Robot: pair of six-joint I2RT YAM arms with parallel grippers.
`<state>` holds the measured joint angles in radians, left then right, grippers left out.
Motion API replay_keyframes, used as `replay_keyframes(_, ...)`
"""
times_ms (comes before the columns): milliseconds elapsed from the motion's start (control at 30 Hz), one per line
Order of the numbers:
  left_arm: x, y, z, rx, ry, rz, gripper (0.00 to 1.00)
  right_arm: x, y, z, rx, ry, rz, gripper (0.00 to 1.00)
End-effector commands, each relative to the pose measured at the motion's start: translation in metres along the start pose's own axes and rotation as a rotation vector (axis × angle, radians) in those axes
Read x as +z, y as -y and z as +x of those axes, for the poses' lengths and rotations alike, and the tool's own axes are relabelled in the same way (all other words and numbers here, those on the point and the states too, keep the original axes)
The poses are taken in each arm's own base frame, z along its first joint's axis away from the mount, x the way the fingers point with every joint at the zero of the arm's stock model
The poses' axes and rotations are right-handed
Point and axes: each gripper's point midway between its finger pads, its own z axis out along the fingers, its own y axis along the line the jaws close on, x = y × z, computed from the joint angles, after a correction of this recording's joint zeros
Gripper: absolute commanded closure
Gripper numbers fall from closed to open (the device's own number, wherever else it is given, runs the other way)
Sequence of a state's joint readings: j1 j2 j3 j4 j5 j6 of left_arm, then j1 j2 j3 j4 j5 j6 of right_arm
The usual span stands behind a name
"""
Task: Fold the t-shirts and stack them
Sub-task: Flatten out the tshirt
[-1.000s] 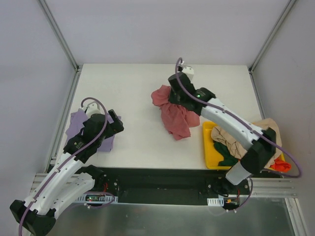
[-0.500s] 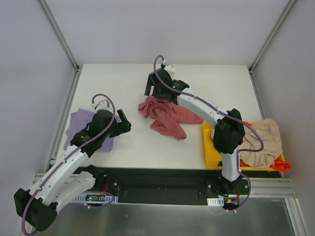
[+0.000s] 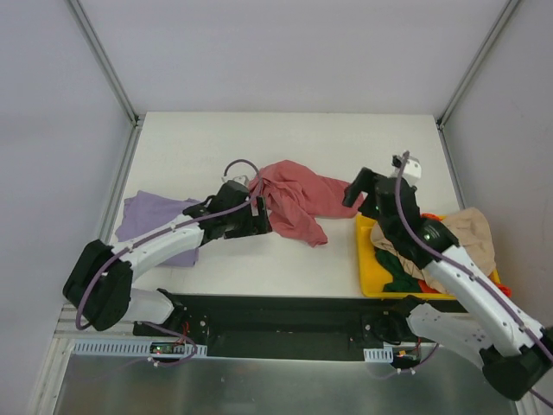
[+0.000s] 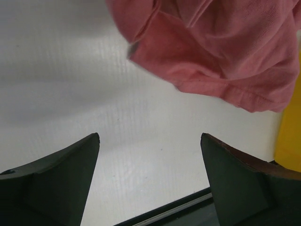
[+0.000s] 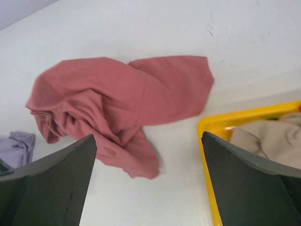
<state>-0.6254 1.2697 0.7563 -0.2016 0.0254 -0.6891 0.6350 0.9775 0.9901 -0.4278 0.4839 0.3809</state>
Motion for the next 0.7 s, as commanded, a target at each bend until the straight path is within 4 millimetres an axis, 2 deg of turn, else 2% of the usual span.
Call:
replay_keyframes(0,0.022,0.026,-0.026,-0.04,0.059,-0.012,0.17,-0.018,0.033,0.004,0.061,0.097,0.017,0.04)
replay_keyframes(100,0.042,0.016,-0.024,-0.09,0.055,-0.093,0.19,-0.033,0.05,0.004,0.086,0.153,0.018,0.04)
replay_keyframes(200,0.054,0.021,-0.021,-0.111,0.035,-0.106,0.26,-0.041,0.064,0.006,0.102,0.19,0.026,0.04)
replay_keyframes(333,0.069,0.017,-0.02,-0.155,0.041,-0.155,0.31,-0.048,0.071,0.006,0.103,0.215,0.023,0.04)
replay_keyframes(567,0.091,0.023,-0.007,-0.158,-0.009,-0.177,0.39,-0.047,0.086,0.01,0.057,0.221,0.081,0.04)
replay_keyframes(667,0.097,0.022,-0.004,-0.161,-0.023,-0.187,0.5,-0.045,0.087,0.011,0.047,0.216,0.091,0.04)
